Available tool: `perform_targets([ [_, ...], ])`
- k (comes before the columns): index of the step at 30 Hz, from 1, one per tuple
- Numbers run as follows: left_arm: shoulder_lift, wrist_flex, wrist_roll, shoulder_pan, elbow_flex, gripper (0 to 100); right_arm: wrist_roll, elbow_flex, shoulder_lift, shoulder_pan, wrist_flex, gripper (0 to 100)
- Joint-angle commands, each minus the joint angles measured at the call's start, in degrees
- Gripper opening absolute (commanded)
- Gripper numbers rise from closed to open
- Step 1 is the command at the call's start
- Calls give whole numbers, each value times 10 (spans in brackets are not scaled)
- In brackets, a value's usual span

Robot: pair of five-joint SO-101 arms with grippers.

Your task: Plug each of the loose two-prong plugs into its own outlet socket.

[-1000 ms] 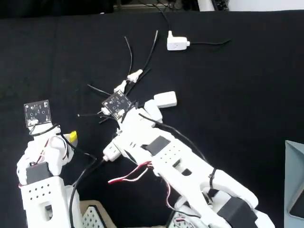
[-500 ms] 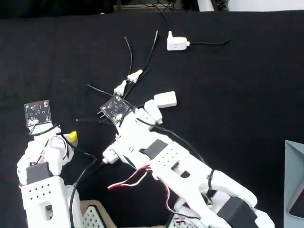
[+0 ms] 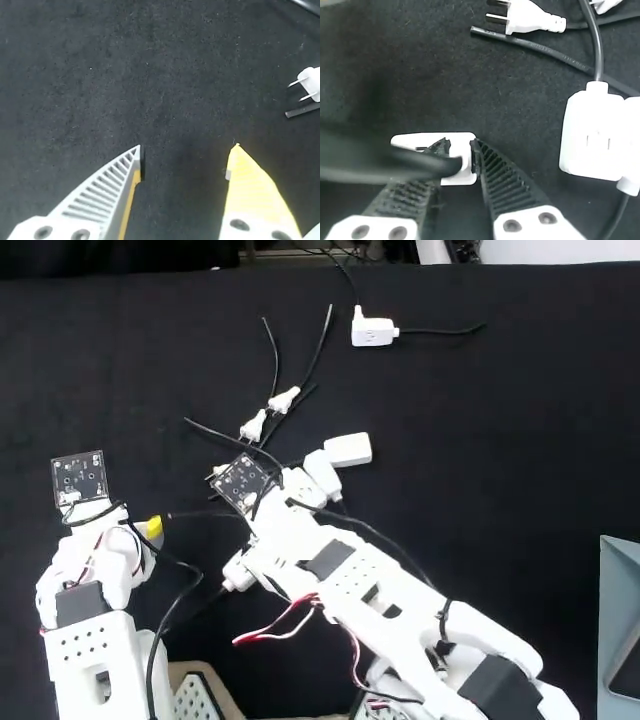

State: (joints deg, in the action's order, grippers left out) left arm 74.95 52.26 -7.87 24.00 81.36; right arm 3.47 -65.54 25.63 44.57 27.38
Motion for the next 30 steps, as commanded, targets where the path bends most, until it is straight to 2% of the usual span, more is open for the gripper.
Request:
perform_targets([
  [1, 6, -11, 2, 7, -1, 274, 5, -7, 6, 9, 6, 11],
  [6, 6, -11, 2, 7, -1, 274, 38, -25, 6, 9, 4, 11],
  [14, 6, -10, 2, 7, 0, 274, 37, -26, 2, 9, 4, 11],
  [22, 6, -9, 2, 7, 0, 274, 37, 23, -86, 7, 20, 11],
  [30, 6, -9, 2, 5, 0, 274, 37, 22, -60, 10, 21, 11],
])
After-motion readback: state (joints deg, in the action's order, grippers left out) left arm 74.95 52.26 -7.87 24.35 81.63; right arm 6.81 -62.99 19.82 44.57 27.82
